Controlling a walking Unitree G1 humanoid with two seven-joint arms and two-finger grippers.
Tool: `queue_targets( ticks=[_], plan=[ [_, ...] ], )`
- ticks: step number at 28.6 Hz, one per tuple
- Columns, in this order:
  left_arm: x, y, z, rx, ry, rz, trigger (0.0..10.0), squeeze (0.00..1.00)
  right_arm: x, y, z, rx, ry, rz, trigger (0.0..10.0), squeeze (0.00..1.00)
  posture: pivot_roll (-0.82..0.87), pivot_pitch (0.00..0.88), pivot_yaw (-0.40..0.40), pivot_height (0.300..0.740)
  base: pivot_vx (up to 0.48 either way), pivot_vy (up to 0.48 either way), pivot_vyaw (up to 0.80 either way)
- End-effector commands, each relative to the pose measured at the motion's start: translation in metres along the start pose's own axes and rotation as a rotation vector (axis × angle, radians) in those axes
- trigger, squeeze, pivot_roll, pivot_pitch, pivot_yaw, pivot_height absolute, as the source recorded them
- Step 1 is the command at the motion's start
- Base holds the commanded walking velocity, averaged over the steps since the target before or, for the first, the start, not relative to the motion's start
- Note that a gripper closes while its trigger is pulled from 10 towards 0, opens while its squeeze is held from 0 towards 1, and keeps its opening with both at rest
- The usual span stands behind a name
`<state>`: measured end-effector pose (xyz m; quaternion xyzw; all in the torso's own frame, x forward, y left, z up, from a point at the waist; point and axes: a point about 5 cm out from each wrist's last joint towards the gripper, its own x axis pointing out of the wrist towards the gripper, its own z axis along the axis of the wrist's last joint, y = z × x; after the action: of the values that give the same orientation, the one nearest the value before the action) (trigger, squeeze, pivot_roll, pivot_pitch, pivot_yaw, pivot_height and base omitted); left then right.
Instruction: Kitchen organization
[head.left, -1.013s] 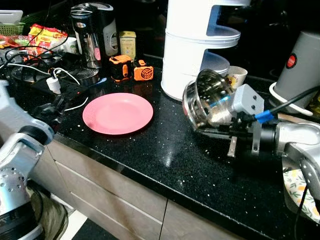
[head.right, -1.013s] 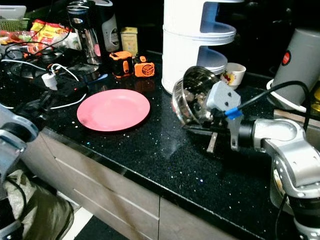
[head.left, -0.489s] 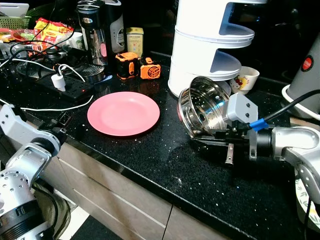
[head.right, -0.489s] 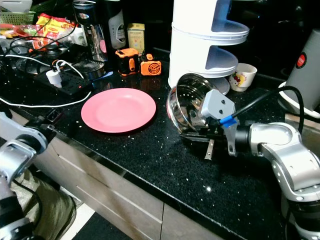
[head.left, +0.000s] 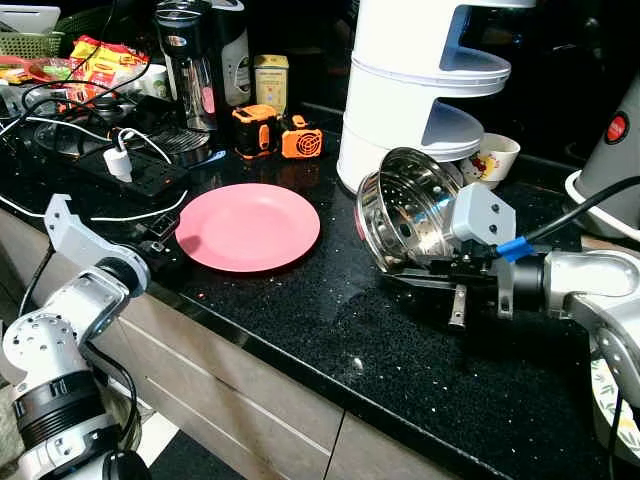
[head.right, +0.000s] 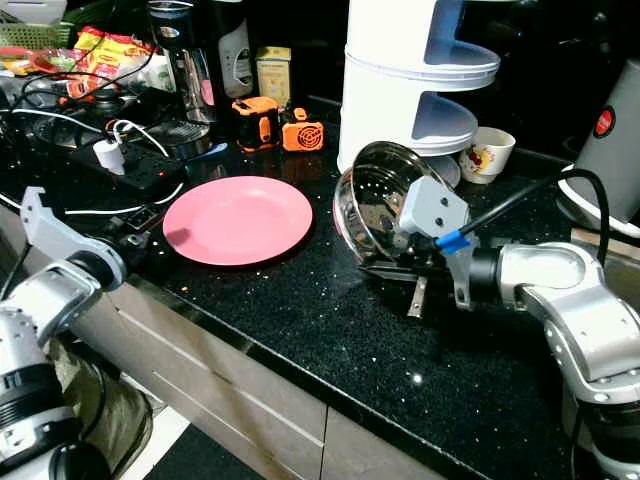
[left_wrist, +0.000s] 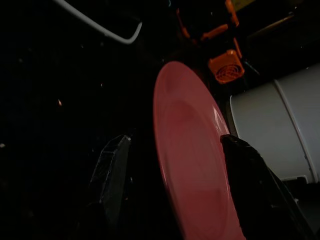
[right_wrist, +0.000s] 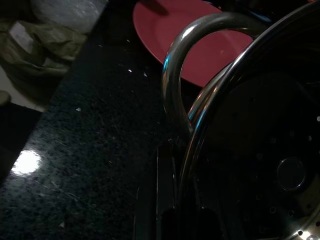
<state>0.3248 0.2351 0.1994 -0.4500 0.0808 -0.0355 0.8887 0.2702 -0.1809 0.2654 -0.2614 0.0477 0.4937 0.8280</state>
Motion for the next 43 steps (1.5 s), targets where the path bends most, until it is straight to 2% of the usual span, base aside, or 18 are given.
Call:
queue_targets(
  ticks=[1,9,18,20,21,22,31,38,39,40,41,43],
  plan=[
    [0.003,-0.002,-0.002,-0.007,0.027,-0.001,10.0,0.0,-0.001,-0.001,0.006,-0.031,0.005,-0.008,10.0,0.0,-0.01,0.0,-0.044,0.74,0.0,0.0,0.0],
    [0.008,-0.001,-0.006,-0.049,0.059,-0.008,10.0,0.0,-0.002,-0.002,0.007,-0.04,0.017,-0.021,10.0,0.0,-0.02,0.0,-0.044,0.74,0.0,0.0,0.0],
    [0.02,-0.009,-0.018,-0.064,0.162,-0.11,10.0,0.0,-0.003,-0.003,0.01,-0.053,0.031,-0.036,10.0,0.0,-0.03,0.0,-0.047,0.74,0.0,0.0,0.0],
    [0.023,-0.01,-0.021,-0.069,0.183,-0.117,6.6,0.0,-0.005,-0.005,0.011,-0.055,0.037,-0.044,10.0,0.0,-0.04,0.0,-0.044,0.74,0.0,0.0,0.0],
    [0.024,-0.01,-0.022,-0.071,0.188,-0.117,6.6,0.0,-0.005,-0.005,0.011,-0.056,0.039,-0.046,10.0,0.0,-0.04,0.0,-0.044,0.74,0.0,0.0,0.0],
    [0.025,-0.01,-0.024,-0.074,0.194,-0.114,0.0,0.0,-0.005,-0.005,0.012,-0.056,0.039,-0.047,10.0,0.0,-0.04,0.0,-0.044,0.74,0.0,0.0,0.0],
    [0.027,-0.007,-0.033,-0.085,0.239,-0.106,0.0,0.0,-0.006,-0.005,0.013,-0.05,0.034,-0.061,10.0,0.0,-0.05,0.0,-0.042,0.74,0.0,0.0,0.0],
    [0.025,-0.007,-0.028,-0.036,0.202,-0.102,0.0,0.0,-0.001,-0.008,0.008,-0.026,0.037,-0.077,10.0,0.0,-0.04,0.0,-0.043,0.74,0.0,0.0,0.0],
    [0.023,-0.011,-0.027,-0.012,0.188,-0.126,0.0,0.0,0.0,-0.009,0.004,-0.019,0.057,-0.092,10.0,0.0,-0.03,0.0,-0.041,0.74,0.0,0.0,0.0],
    [0.018,-0.022,-0.026,0.031,0.163,-0.191,0.0,0.0,0.002,-0.012,-0.004,0.014,0.087,-0.136,10.0,0.0,-0.03,0.0,-0.039,0.74,0.0,0.0,0.0],
    [0.018,-0.022,-0.026,0.031,0.163,-0.191,0.0,0.0,0.002,-0.012,-0.004,0.014,0.087,-0.136,10.0,0.0,-0.03,0.0,-0.039,0.74,0.0,0.0,0.0],
    [0.01,-0.036,-0.027,0.081,0.134,-0.279,0.0,0.0,0.002,-0.021,-0.015,0.053,0.143,-0.225,10.0,0.0,-0.03,0.0,-0.034,0.74,0.0,0.0,0.0]
  ],
)
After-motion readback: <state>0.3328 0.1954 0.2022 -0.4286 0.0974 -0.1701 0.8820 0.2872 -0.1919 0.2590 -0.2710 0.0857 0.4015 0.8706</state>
